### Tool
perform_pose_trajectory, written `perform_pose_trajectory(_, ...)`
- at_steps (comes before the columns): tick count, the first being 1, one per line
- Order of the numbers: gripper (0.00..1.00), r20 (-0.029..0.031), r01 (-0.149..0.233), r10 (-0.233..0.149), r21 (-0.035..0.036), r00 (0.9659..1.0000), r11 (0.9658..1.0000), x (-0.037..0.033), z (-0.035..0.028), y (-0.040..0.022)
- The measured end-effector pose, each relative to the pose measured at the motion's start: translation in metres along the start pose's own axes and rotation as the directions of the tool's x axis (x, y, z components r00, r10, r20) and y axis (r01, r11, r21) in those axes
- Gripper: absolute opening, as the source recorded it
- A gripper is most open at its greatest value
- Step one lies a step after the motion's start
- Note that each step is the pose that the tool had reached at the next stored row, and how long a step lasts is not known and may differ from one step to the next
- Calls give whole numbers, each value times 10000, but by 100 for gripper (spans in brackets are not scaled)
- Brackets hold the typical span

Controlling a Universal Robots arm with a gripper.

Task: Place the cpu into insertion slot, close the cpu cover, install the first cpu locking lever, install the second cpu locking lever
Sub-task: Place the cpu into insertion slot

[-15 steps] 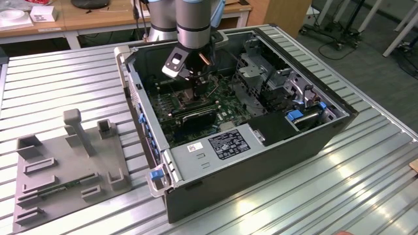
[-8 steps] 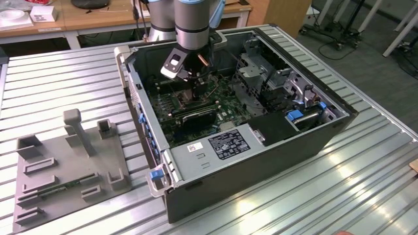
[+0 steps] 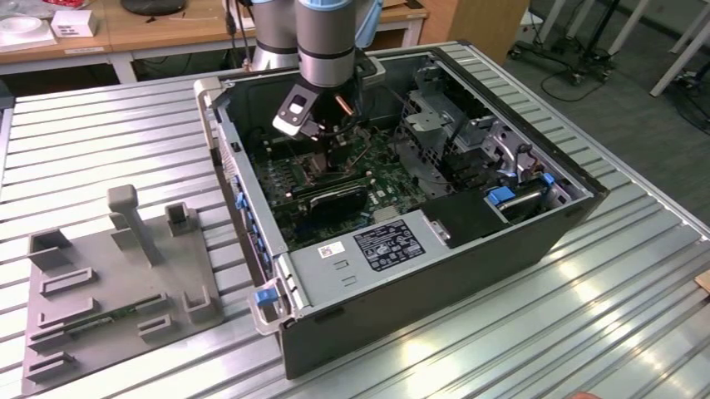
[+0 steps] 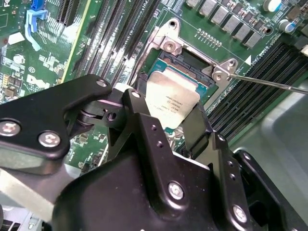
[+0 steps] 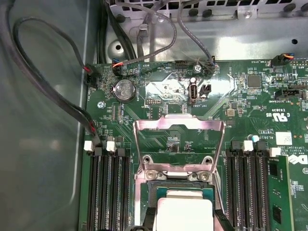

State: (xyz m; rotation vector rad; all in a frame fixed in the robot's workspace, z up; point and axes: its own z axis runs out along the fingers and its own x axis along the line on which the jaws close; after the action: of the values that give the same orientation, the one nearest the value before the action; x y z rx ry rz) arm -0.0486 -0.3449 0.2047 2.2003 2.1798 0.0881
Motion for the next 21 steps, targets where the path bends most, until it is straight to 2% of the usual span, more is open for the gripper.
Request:
perform_pose_trajectory(4,54,2,-8,8,1,10000,10000,0,1,0)
perform_pose_trajectory(5,54,-14,-11,11,1,10000,10000,0,1,0)
perform_pose_trajectory(6,54,-64,-14,14,-1,10000,10000,0,1,0)
perform_pose_trajectory(10,54,-71,-13,13,1,10000,10000,0,1,0)
perform_pose_trajectory(12,54,-98,-14,14,1,10000,10000,-1,2,0)
perform_pose_trajectory(21,54,-102,-15,15,1,9999,10000,3,3,0)
